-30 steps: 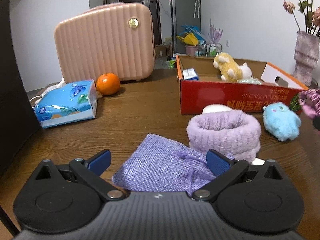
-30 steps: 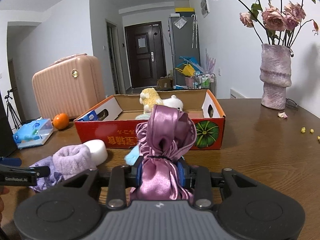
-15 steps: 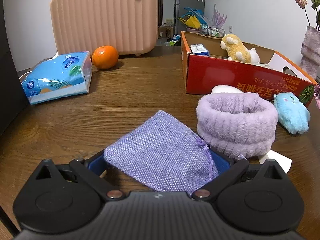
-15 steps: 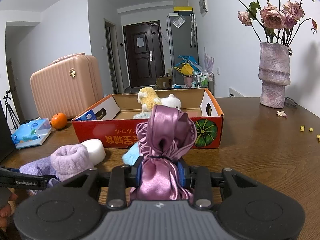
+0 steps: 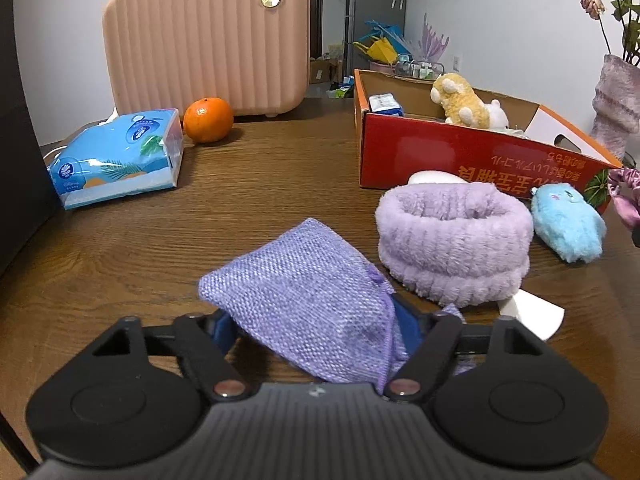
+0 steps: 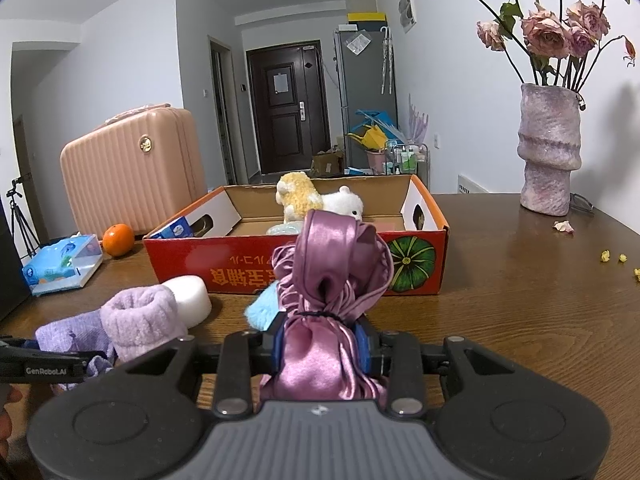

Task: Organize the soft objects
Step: 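Grasp the purple drawstring pouch with the left tool while the right tool holds the scrunchie, then carry the pouch in the left tool and scrunchie in the right tool over the box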

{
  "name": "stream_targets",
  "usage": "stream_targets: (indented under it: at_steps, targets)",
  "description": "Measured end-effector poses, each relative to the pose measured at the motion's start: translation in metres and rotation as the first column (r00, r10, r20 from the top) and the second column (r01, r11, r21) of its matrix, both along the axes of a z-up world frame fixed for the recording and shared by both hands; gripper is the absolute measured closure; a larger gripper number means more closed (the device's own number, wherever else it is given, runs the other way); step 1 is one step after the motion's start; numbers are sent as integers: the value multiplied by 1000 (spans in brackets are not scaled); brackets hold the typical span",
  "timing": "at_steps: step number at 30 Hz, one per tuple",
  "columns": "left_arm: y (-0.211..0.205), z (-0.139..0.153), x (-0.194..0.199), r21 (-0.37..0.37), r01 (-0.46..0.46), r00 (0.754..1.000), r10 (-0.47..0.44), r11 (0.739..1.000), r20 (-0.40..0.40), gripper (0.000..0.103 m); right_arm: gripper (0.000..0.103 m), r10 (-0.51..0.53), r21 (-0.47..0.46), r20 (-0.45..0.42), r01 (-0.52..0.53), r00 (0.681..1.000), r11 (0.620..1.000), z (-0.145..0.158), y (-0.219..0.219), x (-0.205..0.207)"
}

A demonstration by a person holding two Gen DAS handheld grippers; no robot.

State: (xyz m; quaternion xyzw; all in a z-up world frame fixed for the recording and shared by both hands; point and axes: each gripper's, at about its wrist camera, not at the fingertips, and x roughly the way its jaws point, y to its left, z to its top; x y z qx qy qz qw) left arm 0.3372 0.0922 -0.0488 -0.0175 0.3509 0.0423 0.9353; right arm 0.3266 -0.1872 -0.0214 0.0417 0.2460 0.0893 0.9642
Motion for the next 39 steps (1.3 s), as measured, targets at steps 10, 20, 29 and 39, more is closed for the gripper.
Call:
stream_targets:
  at_steps: [10, 20, 29, 39]
  targets:
    - [4, 7, -15, -12, -46, 998, 47, 999, 34, 54, 70, 5, 7, 9, -5, 1000, 1000, 1, 0, -2]
    - [5, 22, -36, -23, -85, 989, 87, 996, 121, 57, 70, 8, 7, 16, -8, 1000, 1000, 1, 0, -3]
    - [4, 36, -55, -36, -94, 977, 99, 995, 190, 57, 70, 13, 8, 28, -13, 1000, 1000, 4, 1, -6]
    - [-4, 55, -71, -37, -82, 960, 89, 996, 266, 57, 70, 29, -7, 63, -29, 998, 1000, 10, 5, -11]
